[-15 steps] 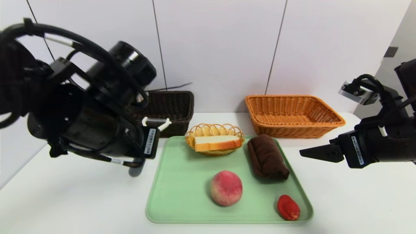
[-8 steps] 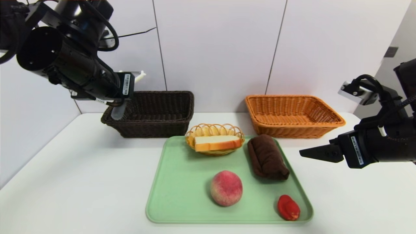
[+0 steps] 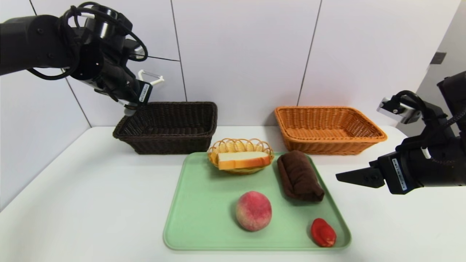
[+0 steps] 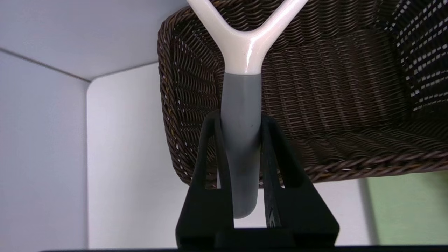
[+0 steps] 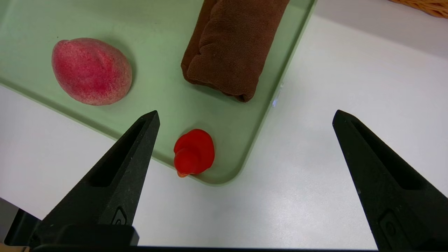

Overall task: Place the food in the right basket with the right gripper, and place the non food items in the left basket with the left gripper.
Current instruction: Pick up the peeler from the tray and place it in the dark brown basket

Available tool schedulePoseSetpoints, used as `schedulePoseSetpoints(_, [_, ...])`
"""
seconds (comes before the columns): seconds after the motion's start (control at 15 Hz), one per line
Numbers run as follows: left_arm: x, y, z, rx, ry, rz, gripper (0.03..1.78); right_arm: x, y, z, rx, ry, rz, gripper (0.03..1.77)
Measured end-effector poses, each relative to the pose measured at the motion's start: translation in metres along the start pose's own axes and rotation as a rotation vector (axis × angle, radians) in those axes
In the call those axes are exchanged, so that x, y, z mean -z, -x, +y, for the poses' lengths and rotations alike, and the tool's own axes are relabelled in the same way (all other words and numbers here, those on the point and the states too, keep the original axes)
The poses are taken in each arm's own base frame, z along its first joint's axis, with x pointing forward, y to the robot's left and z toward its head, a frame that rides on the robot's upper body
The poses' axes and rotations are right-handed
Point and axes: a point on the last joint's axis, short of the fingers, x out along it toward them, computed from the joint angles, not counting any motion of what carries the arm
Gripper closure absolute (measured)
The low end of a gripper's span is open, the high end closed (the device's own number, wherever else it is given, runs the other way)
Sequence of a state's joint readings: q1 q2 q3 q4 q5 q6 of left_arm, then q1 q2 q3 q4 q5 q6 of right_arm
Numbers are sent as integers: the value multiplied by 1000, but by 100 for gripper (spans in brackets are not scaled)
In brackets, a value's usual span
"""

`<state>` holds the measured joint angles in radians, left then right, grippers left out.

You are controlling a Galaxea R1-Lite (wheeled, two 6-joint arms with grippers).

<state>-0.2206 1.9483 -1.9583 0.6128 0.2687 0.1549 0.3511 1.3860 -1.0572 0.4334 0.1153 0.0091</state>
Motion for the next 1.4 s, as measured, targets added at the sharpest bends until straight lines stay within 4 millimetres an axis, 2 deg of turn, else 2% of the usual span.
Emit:
schedulePoseSetpoints(0.33, [11, -34, 13, 99, -362, 21, 154, 4, 0, -1, 26, -1, 11, 9])
schedulePoseSetpoints(0.8, [18, -77, 5, 100, -688, -3, 154, 3, 3, 0, 26, 1, -7, 9])
schedulePoseSetpoints(1.27, [23, -100, -5, 112, -711, -2, 154, 4, 2, 0, 26, -1, -3, 9])
schedulePoseSetpoints(1.33, [24, -101, -5, 114, -711, 1, 146, 4, 2, 0, 26, -1, -2, 9])
schedulePoseSetpoints(1.4, [24, -103, -6, 116, -710, 3, 131, 4, 2, 0, 26, -2, -2, 9])
